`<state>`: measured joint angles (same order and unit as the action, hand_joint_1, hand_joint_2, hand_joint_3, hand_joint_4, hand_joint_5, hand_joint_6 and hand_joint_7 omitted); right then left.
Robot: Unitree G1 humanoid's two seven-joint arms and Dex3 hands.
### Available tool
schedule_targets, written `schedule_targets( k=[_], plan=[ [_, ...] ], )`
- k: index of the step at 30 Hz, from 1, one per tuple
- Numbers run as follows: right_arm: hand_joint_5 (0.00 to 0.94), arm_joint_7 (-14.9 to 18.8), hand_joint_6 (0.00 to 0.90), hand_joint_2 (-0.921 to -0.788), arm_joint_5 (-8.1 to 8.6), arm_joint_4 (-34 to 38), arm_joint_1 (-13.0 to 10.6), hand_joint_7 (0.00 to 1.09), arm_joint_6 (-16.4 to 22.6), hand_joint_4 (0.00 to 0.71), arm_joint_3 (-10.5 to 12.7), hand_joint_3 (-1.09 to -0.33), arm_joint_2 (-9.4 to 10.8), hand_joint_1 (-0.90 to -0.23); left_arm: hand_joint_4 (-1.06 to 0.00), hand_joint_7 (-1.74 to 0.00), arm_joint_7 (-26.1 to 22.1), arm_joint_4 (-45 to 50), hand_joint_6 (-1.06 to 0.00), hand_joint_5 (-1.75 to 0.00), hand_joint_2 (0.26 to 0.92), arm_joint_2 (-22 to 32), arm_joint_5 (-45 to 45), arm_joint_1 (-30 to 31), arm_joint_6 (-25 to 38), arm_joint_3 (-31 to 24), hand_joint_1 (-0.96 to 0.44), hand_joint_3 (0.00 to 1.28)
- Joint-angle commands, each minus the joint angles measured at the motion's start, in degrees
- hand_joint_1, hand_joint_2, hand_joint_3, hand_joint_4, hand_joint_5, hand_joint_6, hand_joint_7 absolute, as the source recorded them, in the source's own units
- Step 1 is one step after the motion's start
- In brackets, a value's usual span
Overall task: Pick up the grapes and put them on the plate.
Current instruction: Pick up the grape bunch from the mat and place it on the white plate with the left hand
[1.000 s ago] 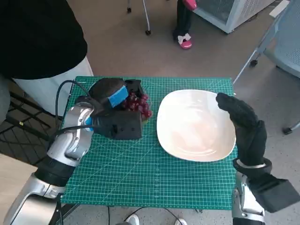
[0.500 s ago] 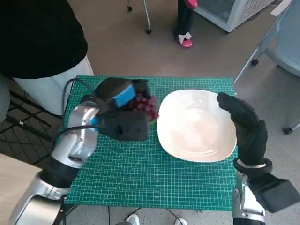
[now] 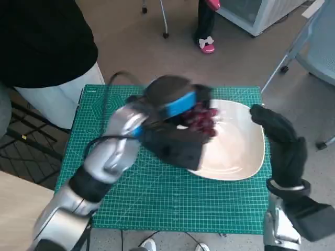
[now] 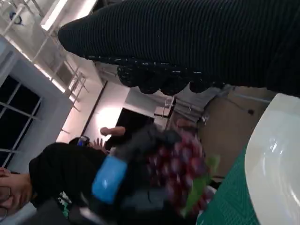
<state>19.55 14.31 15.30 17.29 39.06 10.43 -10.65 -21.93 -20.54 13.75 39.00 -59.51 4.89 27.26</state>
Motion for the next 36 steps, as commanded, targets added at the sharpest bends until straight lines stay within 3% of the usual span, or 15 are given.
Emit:
schedule_targets(
  k=[1, 13, 28, 34, 36],
  plan=[
    [0.005, -0.33, 0.132, -0.921, 0.56, -1.1, -2.88, 0.33, -0.48, 0.398, 0.89, -0.845, -0.34, -0.621, -0.58, -0.93, 1.01, -6.71, -0.68, -1.46, 0.919, -3.55, -0.08, -4.23, -1.44, 1.28, 0.0, 0.12],
    [0.003, -4.3, 0.141, -0.921, -1.44, -7.2, -7.56, 0.31, -1.24, 0.398, 2.8, -0.844, -0.04, -0.621, -0.69, -0.98, 1.94, -19.14, -0.66, -1.32, 0.92, -10.53, -1.08, -9.78, -5.3, 3.07, 0.0, 0.07],
    [0.0, -10.7, 0.121, -0.921, -6.63, -13.46, -11.98, 0.28, -2.03, 0.387, 3.42, -0.871, 1.45, -0.602, -0.68, -0.97, 3.54, -29.2, -0.66, -1.33, 0.92, -13.56, -1.88, -13.31, -10.71, 3.28, 0.0, 0.07],
    [0.0, -12.48, 0.118, -0.921, -7.67, -14.92, -13.0, 0.28, -2.6, 0.383, 3.24, -0.879, 1.87, -0.598, -0.67, -0.98, 3.65, -30.96, -0.65, -1.33, 0.92, -14.23, -2.3, -13.72, -11.09, 2.87, 0.0, 0.08],
    [0.0, -12.96, 0.12, -0.921, -8.0, -15.38, -13.22, 0.29, -2.88, 0.382, 3.2, -0.881, 2.04, -0.597, -0.64, -1.06, 2.91, -31.06, -0.62, -1.32, 0.92, -14.44, -2.83, -13.59, -10.64, 2.49, 0.0, 0.1]
  ],
)
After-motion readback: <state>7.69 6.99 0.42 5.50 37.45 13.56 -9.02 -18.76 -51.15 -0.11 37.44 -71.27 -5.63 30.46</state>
